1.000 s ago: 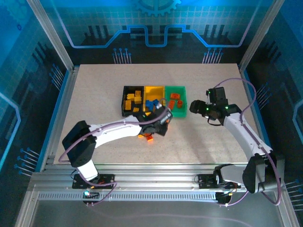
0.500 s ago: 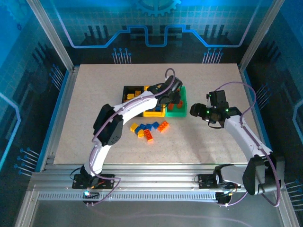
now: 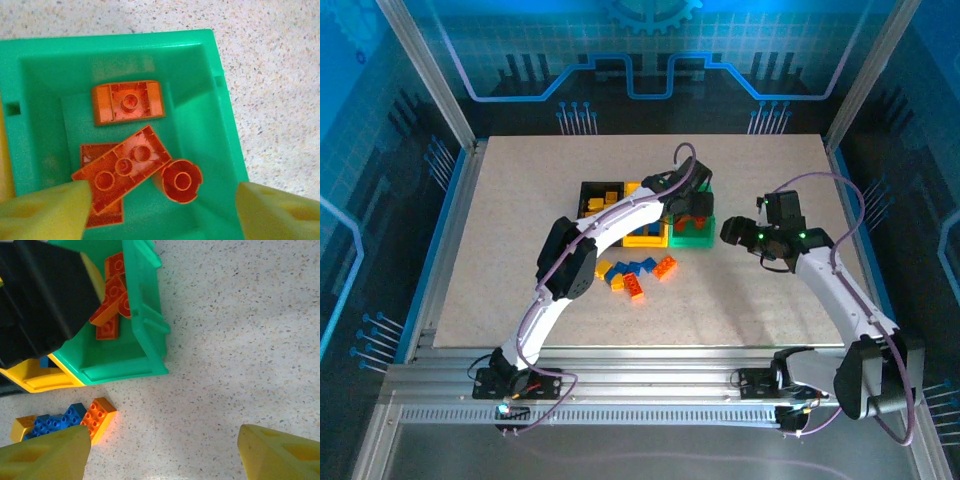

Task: Sort the legos into containers by color

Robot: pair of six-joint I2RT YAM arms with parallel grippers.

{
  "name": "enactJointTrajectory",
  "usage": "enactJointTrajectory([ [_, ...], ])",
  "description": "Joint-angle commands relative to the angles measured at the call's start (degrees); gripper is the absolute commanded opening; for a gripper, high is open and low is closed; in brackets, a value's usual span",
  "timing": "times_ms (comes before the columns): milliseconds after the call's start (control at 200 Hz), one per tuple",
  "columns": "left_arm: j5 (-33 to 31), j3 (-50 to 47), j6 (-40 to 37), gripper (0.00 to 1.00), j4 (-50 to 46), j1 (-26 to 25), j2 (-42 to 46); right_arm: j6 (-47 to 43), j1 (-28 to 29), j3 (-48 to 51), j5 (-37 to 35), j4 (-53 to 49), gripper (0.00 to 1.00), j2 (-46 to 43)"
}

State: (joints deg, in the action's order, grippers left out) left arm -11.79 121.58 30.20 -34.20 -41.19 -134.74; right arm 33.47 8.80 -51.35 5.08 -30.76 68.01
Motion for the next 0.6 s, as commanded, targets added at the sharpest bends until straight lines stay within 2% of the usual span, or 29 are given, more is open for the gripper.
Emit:
enactJointTrajectory([
  [0,1.67,-0.19,0.61,0.92,0.32,-0.16,5.46,0.11,-0.93,0.14,2.18,1.02,0.80,-1.24],
  [45,2.31,-1.74,0.75,0.99,1.35,-0.32,7.46,-0.07,-0.97,0.11,3.35,1.43,0.80,-1.31],
  [160,3.01,-7.57,0.99,0.99,4.75,-1.24,14.75,-0.62,-0.40,0.64,5.69,2.97,0.80,-1.81],
  [240,2.92,-14.41,1.09,0.99,7.98,-2.25,21.65,-1.59,2.12,0.57,4.83,3.04,0.80,-1.87],
  [425,0.31,-36.60,2.85,0.99,13.87,-3.81,41.12,-3.72,13.47,-0.02,1.04,3.04,0.81,0.77],
  [595,-6.15,-57.69,6.03,0.99,12.81,-3.77,59.29,-4.16,26.82,-1.61,-0.76,5.42,0.81,8.75],
])
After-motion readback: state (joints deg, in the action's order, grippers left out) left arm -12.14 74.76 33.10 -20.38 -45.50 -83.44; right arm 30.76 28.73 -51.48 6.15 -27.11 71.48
